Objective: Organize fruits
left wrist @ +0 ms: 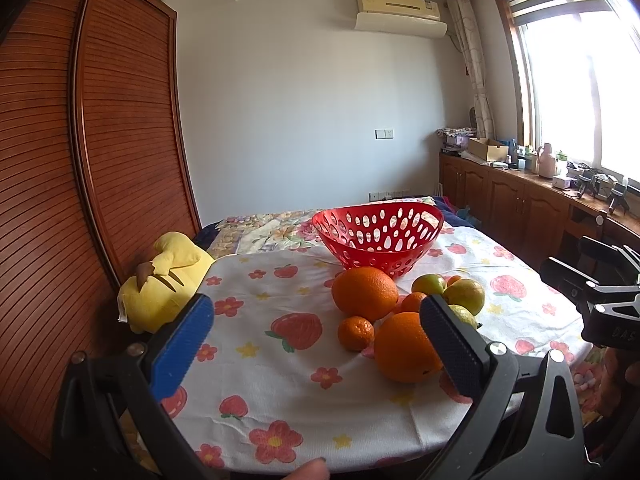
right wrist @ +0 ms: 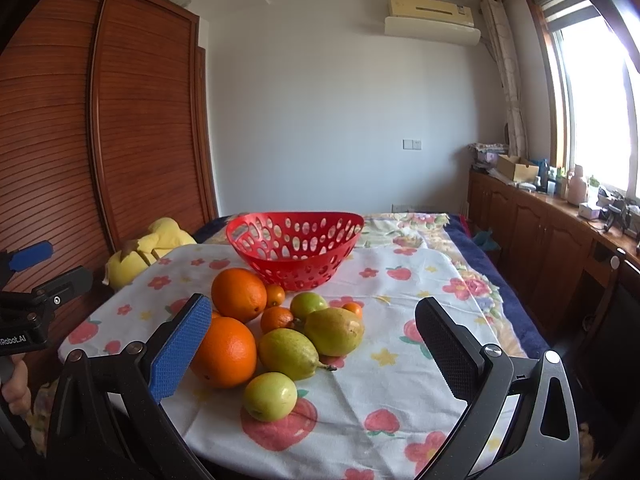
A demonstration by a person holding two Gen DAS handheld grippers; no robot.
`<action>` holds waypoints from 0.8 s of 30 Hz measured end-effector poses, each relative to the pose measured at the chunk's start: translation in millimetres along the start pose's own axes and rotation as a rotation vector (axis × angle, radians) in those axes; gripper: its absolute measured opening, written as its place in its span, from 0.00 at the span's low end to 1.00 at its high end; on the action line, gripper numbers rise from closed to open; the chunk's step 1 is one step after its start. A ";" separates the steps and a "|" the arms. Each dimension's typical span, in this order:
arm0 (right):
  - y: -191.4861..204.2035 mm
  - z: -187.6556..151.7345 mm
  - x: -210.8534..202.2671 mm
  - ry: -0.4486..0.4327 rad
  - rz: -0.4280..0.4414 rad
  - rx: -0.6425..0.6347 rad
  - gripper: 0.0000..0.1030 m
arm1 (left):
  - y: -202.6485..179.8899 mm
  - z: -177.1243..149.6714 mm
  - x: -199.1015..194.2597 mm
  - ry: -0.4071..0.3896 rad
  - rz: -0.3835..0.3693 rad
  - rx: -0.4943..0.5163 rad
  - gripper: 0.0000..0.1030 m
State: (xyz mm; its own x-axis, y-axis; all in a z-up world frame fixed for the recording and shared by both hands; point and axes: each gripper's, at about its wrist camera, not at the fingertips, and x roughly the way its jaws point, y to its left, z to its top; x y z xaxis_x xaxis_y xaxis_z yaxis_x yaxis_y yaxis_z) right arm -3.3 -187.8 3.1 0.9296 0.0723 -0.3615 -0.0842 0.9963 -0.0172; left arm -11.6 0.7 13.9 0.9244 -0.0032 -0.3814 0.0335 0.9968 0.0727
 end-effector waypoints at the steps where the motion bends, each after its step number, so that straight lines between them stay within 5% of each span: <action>1: -0.2 -0.1 0.4 0.000 0.000 0.000 1.00 | 0.1 -0.2 0.0 -0.001 0.001 0.000 1.00; 24: 1.8 3.9 -3.5 -0.006 0.001 0.000 1.00 | -3.1 4.1 -10.2 -0.017 -0.012 0.005 1.00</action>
State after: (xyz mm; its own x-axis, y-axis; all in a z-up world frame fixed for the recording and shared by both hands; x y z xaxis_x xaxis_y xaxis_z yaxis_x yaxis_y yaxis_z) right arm -5.3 -186.1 7.9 0.9315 0.0740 -0.3562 -0.0857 0.9962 -0.0170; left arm -19.6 -2.7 21.4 0.9303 -0.0167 -0.3663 0.0466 0.9962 0.0731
